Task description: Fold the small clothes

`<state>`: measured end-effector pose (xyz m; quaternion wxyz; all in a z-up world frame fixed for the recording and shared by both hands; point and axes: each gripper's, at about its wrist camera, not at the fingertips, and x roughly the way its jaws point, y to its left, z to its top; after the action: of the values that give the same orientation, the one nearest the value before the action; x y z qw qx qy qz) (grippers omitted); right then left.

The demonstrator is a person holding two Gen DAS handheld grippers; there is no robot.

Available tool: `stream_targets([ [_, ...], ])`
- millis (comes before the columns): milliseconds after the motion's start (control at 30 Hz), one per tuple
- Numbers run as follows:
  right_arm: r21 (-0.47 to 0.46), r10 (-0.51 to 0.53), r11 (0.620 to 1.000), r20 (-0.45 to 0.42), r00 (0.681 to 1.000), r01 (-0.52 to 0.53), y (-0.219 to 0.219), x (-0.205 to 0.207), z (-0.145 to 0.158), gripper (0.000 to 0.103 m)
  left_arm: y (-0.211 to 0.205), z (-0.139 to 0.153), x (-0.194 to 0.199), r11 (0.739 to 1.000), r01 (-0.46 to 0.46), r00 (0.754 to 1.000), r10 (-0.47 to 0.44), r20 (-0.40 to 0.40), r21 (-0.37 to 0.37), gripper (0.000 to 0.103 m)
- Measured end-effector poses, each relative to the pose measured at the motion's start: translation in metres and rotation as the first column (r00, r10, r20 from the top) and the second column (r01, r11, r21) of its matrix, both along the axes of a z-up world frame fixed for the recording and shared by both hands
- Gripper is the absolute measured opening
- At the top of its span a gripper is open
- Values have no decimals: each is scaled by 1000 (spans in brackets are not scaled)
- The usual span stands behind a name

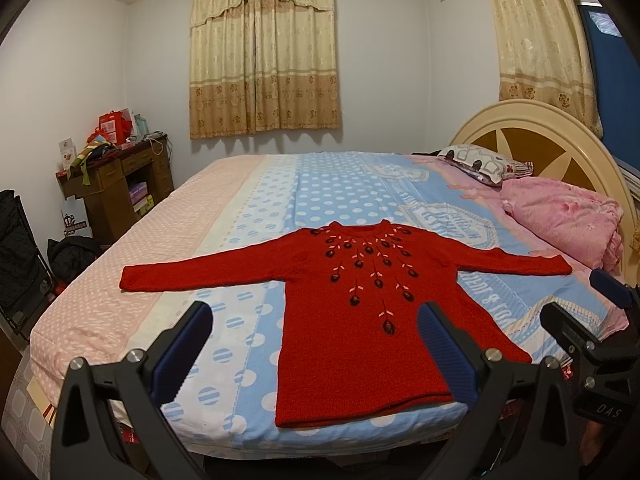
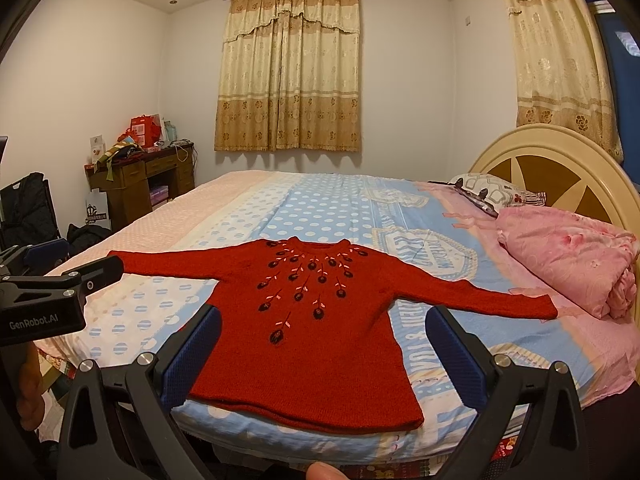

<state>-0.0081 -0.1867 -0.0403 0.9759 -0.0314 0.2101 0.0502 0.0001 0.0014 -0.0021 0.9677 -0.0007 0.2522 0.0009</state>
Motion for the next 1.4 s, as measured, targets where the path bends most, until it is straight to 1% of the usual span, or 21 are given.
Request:
stream_targets([
  [400, -1, 2, 1000, -1, 1000, -2, -3, 2, 2, 102, 0, 0, 0, 1000, 0, 1000, 0, 0, 0, 103],
  [767, -1, 2, 1000, -6, 1000, -2, -3, 3, -1, 102, 1, -1, 0, 1000, 1, 1000, -1, -2, -2, 103],
  [1133, -3, 3, 1000, -14, 1000, -3, -4, 4, -11, 102, 2, -1, 0, 1000, 1, 1000, -1, -3, -2, 103],
  [1400, -6, 9, 1000, -25, 1000, -9, -3, 5, -10, 102, 2, -2, -1, 1000, -1, 1000, 1, -8, -3, 103],
])
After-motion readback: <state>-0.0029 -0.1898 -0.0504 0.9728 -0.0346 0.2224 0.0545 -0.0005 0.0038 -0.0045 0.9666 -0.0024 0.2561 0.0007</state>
